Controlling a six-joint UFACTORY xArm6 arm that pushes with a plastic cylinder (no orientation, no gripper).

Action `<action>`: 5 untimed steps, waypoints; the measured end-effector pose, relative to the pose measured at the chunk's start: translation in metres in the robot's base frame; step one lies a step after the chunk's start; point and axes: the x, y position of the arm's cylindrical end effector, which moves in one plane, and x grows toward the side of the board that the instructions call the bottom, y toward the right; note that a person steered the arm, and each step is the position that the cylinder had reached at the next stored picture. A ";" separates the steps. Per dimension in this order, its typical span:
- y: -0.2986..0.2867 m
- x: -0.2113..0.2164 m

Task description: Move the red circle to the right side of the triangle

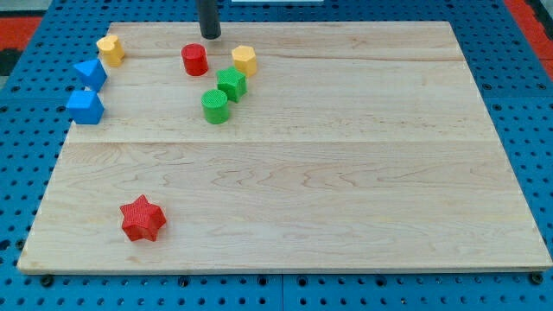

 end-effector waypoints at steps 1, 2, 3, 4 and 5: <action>-0.001 -0.006; -0.001 -0.013; -0.001 -0.012; -0.001 0.009; 0.007 0.033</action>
